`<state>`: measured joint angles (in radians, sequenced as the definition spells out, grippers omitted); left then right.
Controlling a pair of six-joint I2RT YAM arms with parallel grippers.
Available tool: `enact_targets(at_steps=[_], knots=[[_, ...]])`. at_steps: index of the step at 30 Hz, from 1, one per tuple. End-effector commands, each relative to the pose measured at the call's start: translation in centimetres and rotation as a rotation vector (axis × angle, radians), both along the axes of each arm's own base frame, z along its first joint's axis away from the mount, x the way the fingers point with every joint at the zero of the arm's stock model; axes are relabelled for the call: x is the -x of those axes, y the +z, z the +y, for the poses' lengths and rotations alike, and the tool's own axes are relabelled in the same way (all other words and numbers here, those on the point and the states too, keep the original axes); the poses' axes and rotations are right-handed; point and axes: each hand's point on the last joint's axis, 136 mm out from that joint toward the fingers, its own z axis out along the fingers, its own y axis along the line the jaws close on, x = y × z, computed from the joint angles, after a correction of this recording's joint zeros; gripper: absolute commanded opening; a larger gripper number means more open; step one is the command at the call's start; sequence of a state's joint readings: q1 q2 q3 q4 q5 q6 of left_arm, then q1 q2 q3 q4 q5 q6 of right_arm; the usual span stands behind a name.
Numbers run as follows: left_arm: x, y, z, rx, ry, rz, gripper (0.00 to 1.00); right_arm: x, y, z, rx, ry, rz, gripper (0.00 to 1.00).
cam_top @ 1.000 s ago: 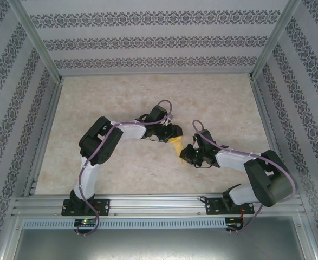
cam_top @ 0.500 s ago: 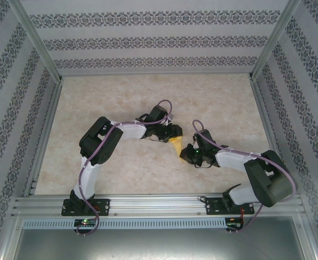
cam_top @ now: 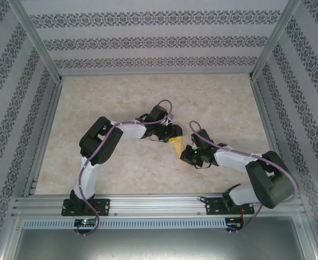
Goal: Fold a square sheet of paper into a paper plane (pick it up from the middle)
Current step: Fold the wing for the fifth time at the center of the table.
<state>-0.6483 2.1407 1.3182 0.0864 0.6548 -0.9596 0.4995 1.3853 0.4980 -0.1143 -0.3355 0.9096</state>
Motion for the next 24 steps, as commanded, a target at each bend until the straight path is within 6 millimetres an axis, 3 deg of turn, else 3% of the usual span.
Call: enact_targets(at_steps=[1, 9, 16, 20, 24], knots=[[2.4, -6.2, 2.5, -0.168, 0.003, 0.124, 0.48, 3.9, -3.3, -2.6, 0.172, 0.026, 0.159, 0.06], [2.5, -6.2, 2.5, -0.167, 0.001, 0.126, 0.48, 4.4, -3.8, -3.2, 0.250, 0.059, 0.169, 0.09], [2.6, -6.3, 2.6, -0.172, -0.002, 0.127, 0.48, 0.5, 2.2, -1.9, 0.090, 0.002, -0.062, 0.15], [2.7, -6.4, 2.6, -0.171, -0.004, 0.129, 0.48, -1.2, 5.5, 0.8, -0.091, 0.053, -0.171, 0.10], [2.7, -6.4, 2.6, -0.170, -0.005, 0.130, 0.48, -1.7, 5.9, 3.7, -0.190, 0.117, -0.161, 0.06]])
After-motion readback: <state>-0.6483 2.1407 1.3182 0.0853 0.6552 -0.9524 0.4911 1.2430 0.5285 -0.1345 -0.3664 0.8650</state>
